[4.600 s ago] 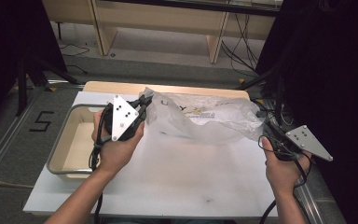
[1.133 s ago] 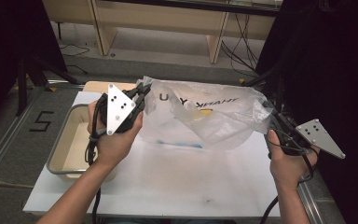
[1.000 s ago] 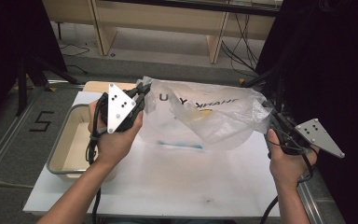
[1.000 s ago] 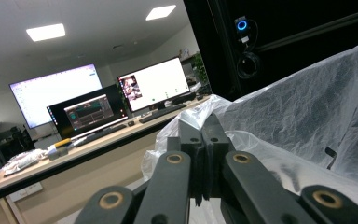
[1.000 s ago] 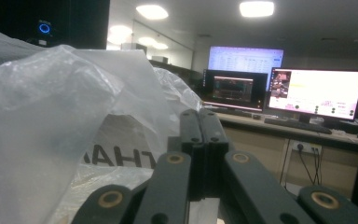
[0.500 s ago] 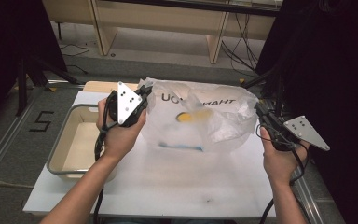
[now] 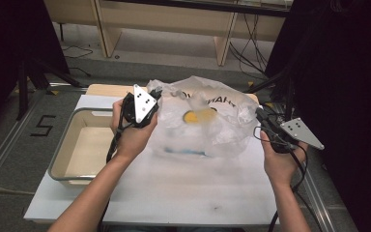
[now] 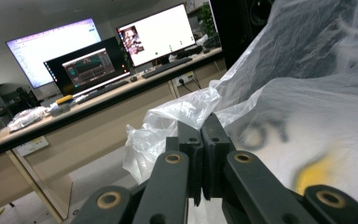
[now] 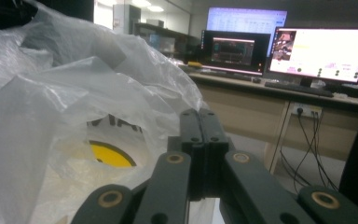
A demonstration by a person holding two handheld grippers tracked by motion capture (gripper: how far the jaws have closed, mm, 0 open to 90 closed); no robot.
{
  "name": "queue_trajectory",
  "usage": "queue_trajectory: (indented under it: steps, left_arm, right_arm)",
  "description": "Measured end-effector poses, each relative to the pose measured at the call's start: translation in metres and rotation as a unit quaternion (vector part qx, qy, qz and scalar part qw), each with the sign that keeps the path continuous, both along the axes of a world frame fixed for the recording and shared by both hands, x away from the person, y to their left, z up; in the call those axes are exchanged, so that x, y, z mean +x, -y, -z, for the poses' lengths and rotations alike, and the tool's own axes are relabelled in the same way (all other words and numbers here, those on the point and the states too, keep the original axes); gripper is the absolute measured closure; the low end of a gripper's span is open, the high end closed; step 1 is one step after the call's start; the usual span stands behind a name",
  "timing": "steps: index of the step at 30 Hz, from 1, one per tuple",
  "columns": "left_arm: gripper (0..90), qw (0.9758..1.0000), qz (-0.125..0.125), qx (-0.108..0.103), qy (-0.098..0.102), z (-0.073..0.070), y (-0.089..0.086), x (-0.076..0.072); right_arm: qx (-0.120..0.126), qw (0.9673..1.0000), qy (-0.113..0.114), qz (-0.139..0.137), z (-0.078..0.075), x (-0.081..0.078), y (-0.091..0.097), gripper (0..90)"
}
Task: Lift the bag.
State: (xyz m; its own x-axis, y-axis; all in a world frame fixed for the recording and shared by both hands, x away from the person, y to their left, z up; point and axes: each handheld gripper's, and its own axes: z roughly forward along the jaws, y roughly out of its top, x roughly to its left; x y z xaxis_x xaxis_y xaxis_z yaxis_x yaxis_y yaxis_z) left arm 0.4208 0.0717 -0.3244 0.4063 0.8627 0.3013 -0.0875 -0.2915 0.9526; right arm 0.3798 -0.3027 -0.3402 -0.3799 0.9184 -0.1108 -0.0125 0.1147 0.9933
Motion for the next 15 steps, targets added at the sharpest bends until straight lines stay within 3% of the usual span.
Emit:
queue_trajectory:
  steps: [15]
  left_arm:
    - [83.6, 0.9995, -0.011, 0.011, -0.026, 0.015, 0.006, 0.019]
  right_arm:
    - [-0.018, 0.9992, -0.036, 0.006, 0.025, 0.02, -0.009, 90.0]
